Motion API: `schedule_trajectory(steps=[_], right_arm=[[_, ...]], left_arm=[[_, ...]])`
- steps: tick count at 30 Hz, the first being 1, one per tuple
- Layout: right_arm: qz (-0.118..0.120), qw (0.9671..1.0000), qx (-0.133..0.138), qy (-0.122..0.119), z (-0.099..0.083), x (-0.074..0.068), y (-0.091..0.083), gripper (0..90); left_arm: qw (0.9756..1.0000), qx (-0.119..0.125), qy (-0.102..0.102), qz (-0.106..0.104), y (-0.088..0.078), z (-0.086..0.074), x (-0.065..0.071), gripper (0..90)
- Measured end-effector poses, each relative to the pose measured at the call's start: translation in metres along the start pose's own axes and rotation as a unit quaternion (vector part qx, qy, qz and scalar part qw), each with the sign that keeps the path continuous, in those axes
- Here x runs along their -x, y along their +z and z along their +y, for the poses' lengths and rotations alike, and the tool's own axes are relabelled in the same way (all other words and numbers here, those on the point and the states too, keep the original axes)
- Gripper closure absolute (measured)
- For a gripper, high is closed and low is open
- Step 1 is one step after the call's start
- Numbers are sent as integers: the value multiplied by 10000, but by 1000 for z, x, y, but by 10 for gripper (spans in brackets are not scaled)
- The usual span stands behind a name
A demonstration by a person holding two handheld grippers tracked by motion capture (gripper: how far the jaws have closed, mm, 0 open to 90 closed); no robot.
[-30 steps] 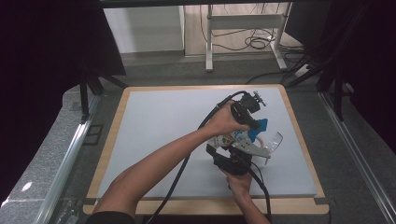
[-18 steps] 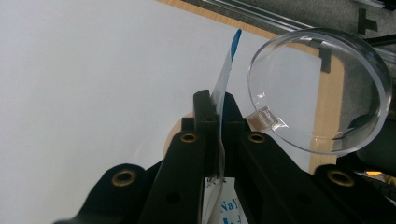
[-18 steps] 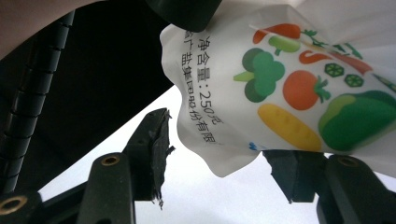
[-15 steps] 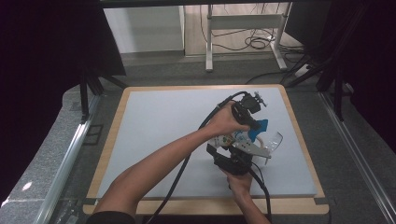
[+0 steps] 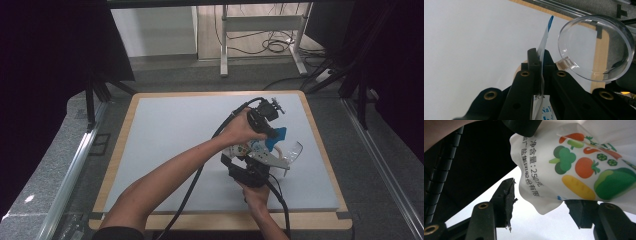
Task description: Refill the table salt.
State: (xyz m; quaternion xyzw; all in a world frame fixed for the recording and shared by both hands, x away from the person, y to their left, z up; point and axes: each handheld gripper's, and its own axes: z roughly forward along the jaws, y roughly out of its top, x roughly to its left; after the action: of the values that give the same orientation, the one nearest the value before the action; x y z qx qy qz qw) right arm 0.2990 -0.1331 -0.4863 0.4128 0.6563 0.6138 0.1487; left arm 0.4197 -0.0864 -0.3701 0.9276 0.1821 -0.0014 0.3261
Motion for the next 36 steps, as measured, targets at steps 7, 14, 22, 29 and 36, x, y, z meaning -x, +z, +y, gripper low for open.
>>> schedule_trajectory(steps=[7,14,22,29,36], right_arm=[[-41,10000,36,39,0,-1,1,432],[-83,10000,12,0,-1,-2,3,435],[-74,10000,25,17,-1,-2,4,435],[-90,9999,36,29,0,0,3,434],[-116,9999,67,48,0,1,2,433]], left_arm=[[10000,-9,16,-3,0,0,0,900],[10000,45,3,-18,-2,-3,-3,900],[10000,61,-15,9,-2,-2,-3,900],[10000,-13,24,-5,2,0,-3,900],[10000,-26,31,-7,4,2,-1,900]])
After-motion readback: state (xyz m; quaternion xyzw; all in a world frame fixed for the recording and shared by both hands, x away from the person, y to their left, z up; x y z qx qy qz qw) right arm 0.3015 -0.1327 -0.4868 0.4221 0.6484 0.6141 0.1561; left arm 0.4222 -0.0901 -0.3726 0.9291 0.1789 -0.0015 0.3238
